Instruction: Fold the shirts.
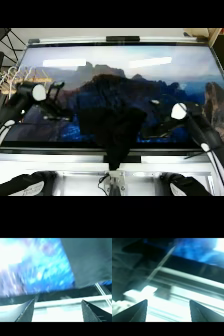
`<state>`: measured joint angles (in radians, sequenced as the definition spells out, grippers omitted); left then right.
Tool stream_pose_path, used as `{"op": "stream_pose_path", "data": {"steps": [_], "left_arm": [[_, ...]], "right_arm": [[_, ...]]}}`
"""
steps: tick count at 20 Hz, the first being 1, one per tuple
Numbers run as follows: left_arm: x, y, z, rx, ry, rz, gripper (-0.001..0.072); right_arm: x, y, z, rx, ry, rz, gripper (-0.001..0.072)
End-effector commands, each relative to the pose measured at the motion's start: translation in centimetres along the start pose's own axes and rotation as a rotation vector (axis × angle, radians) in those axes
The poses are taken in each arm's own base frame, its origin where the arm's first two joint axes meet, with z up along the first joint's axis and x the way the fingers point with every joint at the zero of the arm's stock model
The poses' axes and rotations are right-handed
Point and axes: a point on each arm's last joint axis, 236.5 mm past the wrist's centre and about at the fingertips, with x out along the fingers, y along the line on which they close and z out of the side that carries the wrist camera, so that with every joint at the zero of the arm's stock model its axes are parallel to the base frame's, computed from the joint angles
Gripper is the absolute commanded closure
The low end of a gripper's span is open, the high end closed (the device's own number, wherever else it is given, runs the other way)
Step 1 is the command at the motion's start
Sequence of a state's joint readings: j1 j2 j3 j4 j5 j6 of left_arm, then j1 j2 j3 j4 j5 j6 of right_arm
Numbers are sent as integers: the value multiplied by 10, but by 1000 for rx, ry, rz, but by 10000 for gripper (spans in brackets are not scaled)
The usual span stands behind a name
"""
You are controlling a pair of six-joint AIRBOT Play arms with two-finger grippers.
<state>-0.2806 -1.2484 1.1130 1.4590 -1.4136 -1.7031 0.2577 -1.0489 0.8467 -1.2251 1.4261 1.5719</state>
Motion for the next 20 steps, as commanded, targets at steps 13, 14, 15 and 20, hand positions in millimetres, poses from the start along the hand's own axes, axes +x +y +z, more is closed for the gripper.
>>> {"op": "stream_pose_path", "data": {"steps": [13, 14, 15, 20], "left_arm": [[118, -64, 30, -411, -103, -385, 172], [119, -63, 34, -436, -114, -384, 212], [118, -62, 37, -444, -127, -384, 392], [62, -71, 79, -237, -314, -415, 674]], "right_arm": [[76, 49, 27, -36, -4, 74, 50], [87, 48, 29, -27, 10, 68, 50], [97, 49, 32, -2, 15, 73, 51], [78, 63, 63, -54, -98, 105, 645]]}}
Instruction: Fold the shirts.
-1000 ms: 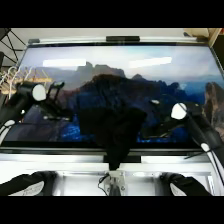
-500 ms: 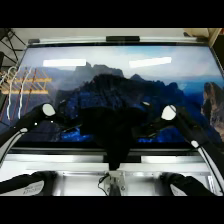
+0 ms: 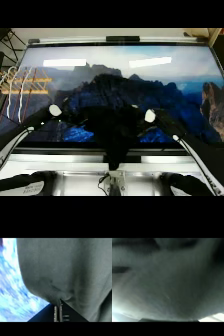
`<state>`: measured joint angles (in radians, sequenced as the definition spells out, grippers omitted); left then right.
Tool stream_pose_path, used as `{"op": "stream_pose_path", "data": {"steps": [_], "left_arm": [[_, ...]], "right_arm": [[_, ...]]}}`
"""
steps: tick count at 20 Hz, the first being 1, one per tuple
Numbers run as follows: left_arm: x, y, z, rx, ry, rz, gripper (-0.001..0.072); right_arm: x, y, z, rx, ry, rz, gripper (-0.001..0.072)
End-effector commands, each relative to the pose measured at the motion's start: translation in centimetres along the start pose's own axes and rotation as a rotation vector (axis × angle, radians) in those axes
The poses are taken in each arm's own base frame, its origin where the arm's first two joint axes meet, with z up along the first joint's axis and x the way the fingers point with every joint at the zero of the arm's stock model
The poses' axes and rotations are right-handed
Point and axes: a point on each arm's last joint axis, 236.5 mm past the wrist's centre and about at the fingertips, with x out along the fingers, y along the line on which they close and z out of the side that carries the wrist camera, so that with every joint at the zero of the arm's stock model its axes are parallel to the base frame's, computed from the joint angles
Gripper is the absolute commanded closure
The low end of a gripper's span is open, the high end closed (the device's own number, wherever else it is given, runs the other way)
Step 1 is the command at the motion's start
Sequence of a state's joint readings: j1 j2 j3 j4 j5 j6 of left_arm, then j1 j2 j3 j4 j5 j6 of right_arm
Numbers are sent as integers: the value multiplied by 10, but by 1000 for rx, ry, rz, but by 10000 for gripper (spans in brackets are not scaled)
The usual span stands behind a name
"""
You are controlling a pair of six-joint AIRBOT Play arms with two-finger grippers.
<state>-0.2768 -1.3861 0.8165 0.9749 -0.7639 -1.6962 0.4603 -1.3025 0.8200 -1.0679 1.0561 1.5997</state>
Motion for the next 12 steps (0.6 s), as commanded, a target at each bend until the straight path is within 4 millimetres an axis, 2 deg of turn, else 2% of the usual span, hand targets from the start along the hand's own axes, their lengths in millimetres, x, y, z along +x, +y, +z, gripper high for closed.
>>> {"op": "stream_pose_path", "data": {"steps": [1, 2, 3, 4, 5, 6, 7, 8, 9, 10, 11, 12], "left_arm": [[-52, -55, 46, 250, -181, -104, 674], [-94, -82, 68, 364, -294, -139, 674], [-145, -110, 87, 430, -422, -181, 674], [-213, -140, 103, 490, -582, -229, 674], [-287, -166, 110, 532, -746, -275, 674], [-372, -189, 107, 573, -936, -323, 674], [-449, -206, 92, 607, -1109, -364, 674], [-523, -216, 67, 638, -1280, -398, 673], [-580, -220, 39, 660, -1415, -420, 674], [-625, -221, 7, 682, -1527, -433, 674], [-653, -221, -19, 700, -1602, -437, 674], [-672, -218, -41, 712, -1657, -436, 674]], "right_arm": [[-27, 9, 26, -120, -92, -28, 645], [-56, 9, 35, -192, -138, -85, 645], [-91, 10, 46, -262, -206, -151, 645], [-139, 14, 59, -338, -314, -227, 645], [-193, 21, 70, -393, -446, -295, 644], [-258, 33, 75, -433, -615, -351, 644], [-322, 46, 71, -459, -785, -385, 643], [-389, 60, 59, -463, -978, -401, 643], [-442, 72, 40, -450, -1143, -385, 643], [-487, 85, 15, -442, -1291, -340, 644], [-514, 93, -9, -436, -1385, -289, 644], [-527, 98, -31, -428, -1433, -238, 643]]}}
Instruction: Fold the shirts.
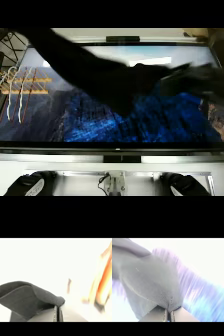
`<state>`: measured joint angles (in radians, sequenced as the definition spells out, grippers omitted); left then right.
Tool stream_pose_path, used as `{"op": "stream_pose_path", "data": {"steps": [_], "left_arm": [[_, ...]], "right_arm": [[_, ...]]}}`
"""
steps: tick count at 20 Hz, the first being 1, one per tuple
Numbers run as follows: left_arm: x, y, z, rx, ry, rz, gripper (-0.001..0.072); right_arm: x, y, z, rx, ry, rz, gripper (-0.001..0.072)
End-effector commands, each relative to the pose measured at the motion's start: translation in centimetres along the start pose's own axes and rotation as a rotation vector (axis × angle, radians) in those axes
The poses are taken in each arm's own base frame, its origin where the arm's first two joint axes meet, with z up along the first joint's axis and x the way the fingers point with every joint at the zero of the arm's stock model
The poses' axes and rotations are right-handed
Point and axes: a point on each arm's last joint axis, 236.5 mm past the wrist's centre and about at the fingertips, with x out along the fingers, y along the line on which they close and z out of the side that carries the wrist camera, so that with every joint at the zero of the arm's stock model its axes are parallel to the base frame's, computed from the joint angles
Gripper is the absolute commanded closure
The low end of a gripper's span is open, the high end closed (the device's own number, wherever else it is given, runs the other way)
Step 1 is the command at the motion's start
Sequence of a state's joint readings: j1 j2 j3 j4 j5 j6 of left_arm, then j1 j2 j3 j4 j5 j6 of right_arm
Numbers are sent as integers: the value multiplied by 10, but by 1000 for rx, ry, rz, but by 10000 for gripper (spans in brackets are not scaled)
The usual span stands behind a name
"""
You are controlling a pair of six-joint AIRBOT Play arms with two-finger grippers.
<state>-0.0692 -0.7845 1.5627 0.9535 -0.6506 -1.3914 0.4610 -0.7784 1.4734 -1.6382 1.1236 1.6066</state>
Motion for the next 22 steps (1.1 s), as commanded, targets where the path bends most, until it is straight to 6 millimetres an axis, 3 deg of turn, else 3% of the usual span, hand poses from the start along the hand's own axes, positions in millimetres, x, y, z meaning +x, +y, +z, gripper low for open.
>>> {"op": "stream_pose_path", "data": {"steps": [1, 3, 4, 7, 8, 12, 15, 18, 20, 22], "left_arm": [[-98, -54, 108, 134, -296, -3, 674], [-115, -48, 103, 162, -267, 67, 674], [-117, -35, 90, 176, -202, 130, 674], [-112, 22, 24, 149, 74, 323, 673], [-105, 35, 9, 138, 121, 344, 673], [-53, 87, -34, 88, 169, 381, 673], [5, 141, -113, -33, 308, 397, 673], [60, 195, -215, -226, 467, 412, 673], [97, 207, -280, -493, 512, 377, 672], [122, 203, -343, -752, 574, 344, 673]], "right_arm": [[-123, -18, 58, 67, -317, -39, 643], [-136, -24, 25, 82, -213, -61, 643], [-135, -34, 2, 93, -122, -104, 643], [-124, -69, -79, 155, 201, -284, 643], [-114, -71, -102, 170, 285, -308, 643], [-33, -39, -197, 171, 553, -224, 643], [41, -36, -260, 199, 622, -251, 643], [109, -38, -282, 278, 568, -297, 643], [154, -29, -283, 345, 507, -274, 643], [187, -15, -290, 426, 477, -231, 643]]}}
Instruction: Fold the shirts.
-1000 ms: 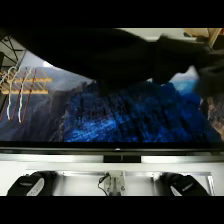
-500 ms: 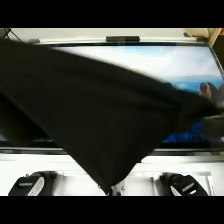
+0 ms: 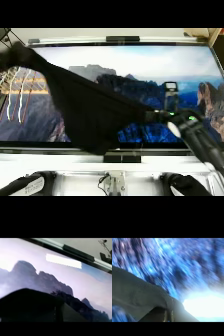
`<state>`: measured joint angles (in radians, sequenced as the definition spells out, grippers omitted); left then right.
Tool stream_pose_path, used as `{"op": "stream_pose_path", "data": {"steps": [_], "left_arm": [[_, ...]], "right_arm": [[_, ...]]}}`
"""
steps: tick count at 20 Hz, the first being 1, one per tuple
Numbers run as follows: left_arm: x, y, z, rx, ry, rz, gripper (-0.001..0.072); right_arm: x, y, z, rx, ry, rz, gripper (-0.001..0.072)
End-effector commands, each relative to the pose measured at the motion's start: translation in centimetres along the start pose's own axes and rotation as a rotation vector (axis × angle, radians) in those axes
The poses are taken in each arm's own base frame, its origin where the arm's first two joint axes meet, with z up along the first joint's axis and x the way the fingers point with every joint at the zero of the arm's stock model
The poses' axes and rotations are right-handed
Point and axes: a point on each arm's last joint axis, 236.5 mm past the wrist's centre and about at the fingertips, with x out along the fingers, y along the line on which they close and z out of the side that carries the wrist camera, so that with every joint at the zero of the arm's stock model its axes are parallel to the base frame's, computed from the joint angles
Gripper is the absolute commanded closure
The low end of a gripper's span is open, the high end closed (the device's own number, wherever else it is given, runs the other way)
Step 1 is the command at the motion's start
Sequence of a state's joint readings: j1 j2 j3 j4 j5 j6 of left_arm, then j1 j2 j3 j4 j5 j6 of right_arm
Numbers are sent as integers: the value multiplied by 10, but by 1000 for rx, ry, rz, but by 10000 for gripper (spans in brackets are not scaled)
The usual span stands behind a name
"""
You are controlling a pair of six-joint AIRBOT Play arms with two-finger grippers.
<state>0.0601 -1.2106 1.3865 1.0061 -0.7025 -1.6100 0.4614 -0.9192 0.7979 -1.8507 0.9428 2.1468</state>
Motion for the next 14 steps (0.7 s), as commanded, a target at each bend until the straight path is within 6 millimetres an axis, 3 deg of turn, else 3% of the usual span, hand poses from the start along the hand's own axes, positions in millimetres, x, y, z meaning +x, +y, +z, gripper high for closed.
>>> {"op": "stream_pose_path", "data": {"steps": [1, 2, 3, 5, 6, 8, 9, 10, 11, 13, 14], "left_arm": [[94, 11, -75, -373, 207, -101, 672], [107, 10, -102, -396, 284, -102, 671], [116, 7, -132, -401, 368, -100, 600], [115, 4, -175, -404, 529, -103, 57], [105, 7, -183, -386, 590, -115, 19], [66, 16, -181, -328, 728, -166, 40], [38, 26, -181, -307, 815, -167, 149], [6, 45, -184, -263, 907, -125, 345], [-31, 79, -193, -200, 1006, -3, 390], [-100, 155, -200, -85, 1078, 357, 370], [-124, 175, -205, -63, 1057, 459, 360]], "right_arm": [[58, 41, 9, 144, -38, 117, 643], [67, 45, 1, 161, -5, 122, 643], [74, 46, -6, 169, 24, 118, 643], [75, 44, -11, 169, 43, 108, 643], [72, 43, -10, 163, 40, 107, 643], [58, 38, -8, 116, 29, 100, 643], [51, 34, -9, 87, 31, 93, 643], [43, 29, -12, 55, 42, 81, 643], [37, 24, -17, 33, 61, 66, 643], [29, 12, -33, 0, 124, 25, 643], [27, 7, -42, -14, 163, 2, 643]]}}
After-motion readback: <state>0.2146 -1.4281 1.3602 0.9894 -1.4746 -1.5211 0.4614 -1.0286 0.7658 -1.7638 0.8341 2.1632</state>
